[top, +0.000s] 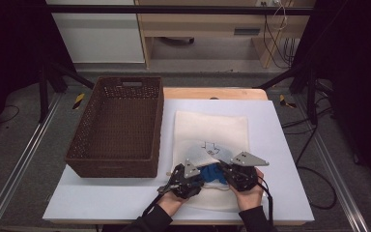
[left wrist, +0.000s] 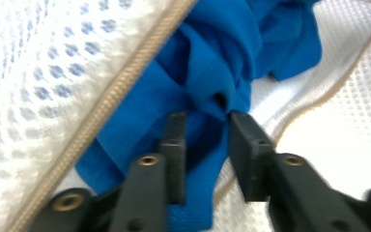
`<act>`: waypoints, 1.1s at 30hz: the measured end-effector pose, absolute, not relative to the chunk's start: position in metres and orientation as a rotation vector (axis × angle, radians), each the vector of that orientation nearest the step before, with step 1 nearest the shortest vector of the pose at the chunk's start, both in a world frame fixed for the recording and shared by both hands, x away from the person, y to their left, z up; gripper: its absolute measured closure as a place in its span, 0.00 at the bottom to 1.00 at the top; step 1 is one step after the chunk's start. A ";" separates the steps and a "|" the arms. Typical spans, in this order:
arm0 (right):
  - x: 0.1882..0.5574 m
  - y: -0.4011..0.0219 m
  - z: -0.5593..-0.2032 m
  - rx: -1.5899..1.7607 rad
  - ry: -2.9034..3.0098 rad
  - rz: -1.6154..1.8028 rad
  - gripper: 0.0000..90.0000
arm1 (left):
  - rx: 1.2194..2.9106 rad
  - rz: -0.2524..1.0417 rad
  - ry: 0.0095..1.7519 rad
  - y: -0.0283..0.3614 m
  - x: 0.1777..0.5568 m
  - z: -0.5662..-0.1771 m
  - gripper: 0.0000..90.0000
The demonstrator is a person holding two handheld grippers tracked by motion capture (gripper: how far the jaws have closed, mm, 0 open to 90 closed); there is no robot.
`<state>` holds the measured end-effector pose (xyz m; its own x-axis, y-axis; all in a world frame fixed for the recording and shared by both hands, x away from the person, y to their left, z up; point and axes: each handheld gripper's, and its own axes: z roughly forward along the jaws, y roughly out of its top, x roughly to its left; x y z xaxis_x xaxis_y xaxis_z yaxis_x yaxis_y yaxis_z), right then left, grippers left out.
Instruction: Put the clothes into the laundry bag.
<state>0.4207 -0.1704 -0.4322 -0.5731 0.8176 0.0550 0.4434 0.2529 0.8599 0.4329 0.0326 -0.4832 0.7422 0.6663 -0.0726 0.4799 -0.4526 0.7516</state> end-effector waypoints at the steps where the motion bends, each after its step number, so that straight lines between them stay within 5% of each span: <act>1: 0.421 -0.170 -0.433 1.148 2.128 1.252 0.97 | 2.149 0.307 0.871 0.031 0.433 -0.482 0.83; 6: 0.420 -0.170 -0.432 1.146 2.130 1.261 0.97 | 2.163 0.299 0.857 0.019 0.433 -0.476 0.91; 17: 0.418 -0.172 -0.428 1.149 2.113 1.309 0.97 | 2.119 0.408 0.785 -0.021 0.457 -0.485 0.90; 26: 0.419 -0.176 -0.429 1.164 2.109 1.301 0.97 | 2.110 0.342 0.779 -0.014 0.446 -0.480 0.65; 33: 0.417 -0.178 -0.428 1.171 2.102 1.303 0.97 | 2.098 0.339 0.710 0.026 0.417 -0.454 0.59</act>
